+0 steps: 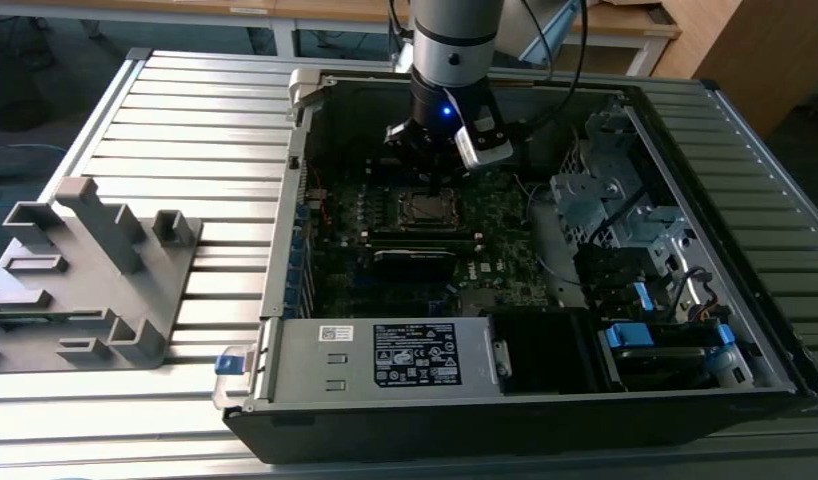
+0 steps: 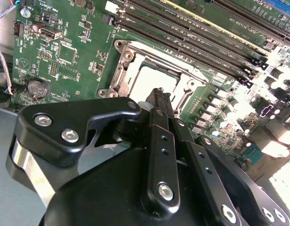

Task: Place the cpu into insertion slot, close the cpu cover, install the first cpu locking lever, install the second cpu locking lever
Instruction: 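Install the second cpu locking lever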

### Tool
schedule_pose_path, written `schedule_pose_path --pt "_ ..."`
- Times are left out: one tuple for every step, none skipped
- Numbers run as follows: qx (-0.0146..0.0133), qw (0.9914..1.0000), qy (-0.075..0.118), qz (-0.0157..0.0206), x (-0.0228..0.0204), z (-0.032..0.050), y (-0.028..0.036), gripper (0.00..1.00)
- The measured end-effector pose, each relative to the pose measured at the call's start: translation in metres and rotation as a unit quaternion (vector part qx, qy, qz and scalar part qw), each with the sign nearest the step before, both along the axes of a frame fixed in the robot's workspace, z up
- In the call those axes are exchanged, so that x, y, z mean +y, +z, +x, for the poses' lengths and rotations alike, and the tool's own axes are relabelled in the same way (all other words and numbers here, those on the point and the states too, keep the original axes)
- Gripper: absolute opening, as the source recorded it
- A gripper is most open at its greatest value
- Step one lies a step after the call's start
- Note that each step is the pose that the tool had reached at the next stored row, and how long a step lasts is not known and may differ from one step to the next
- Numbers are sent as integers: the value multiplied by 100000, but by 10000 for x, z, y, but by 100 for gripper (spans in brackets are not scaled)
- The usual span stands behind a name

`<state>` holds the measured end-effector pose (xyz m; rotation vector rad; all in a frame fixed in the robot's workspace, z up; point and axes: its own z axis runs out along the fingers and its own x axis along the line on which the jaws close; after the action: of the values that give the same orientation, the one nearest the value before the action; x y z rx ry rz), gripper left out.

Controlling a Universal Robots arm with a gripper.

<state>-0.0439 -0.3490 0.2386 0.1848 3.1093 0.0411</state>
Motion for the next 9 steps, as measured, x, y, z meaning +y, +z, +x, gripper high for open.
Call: schedule_pose_path --pt "-1 100000 0 28 0 0 0 11" --pt "-1 100000 -1 30 0 0 0 11" --pt "-2 100000 3 31 0 0 0 11" --pt "-2 100000 -1 55 0 0 0 11" --pt "-2 100000 -2 56 0 0 2 11" --pt "4 100000 -2 44 -1 0 6 11" --pt "4 100000 0 43 -1 0 12 11" --pt "1 100000 0 53 0 0 17 11" --pt "0 100000 -2 51 0 0 23 11"
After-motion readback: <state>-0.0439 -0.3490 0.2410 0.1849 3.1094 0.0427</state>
